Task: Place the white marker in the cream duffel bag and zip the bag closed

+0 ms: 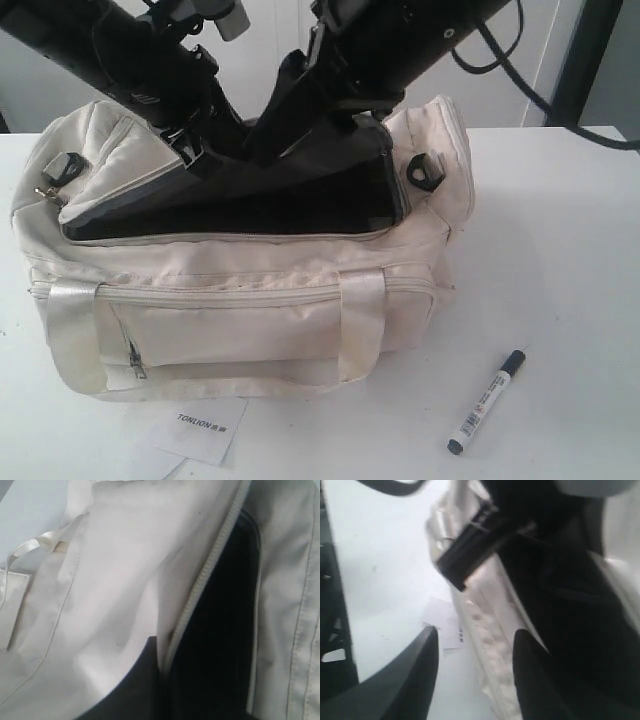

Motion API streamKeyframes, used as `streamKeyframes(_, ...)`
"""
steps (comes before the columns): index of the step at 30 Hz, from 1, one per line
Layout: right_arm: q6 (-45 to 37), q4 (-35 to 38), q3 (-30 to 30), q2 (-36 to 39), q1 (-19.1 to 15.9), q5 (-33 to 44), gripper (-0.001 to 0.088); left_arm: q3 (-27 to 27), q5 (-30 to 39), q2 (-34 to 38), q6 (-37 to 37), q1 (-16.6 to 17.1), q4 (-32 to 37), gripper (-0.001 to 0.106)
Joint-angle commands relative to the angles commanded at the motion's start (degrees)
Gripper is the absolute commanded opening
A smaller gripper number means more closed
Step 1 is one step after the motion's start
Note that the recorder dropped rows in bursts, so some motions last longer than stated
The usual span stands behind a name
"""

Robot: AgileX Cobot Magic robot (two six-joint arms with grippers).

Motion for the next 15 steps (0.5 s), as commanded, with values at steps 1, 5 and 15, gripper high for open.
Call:
streamKeyframes(1, -1.38, 0.00, 0.00, 0.83, 0.37, 0.00, 0.0366, 0.00, 0.00, 0.00, 0.00, 0.00, 0.00, 0.000)
streamKeyframes(5, -8.54, -0.03, 0.00, 4.38, 2.13, 0.00, 0.0407, 0.02, 0.09, -0.38, 0.00, 0.00, 0.57, 0.000)
streamKeyframes(15, -12.96, -4.27, 0.00, 11.17, 3.56, -4.33, 0.0552, 0.02, -2.06, -0.85, 0.00, 0.00, 5.73, 0.000)
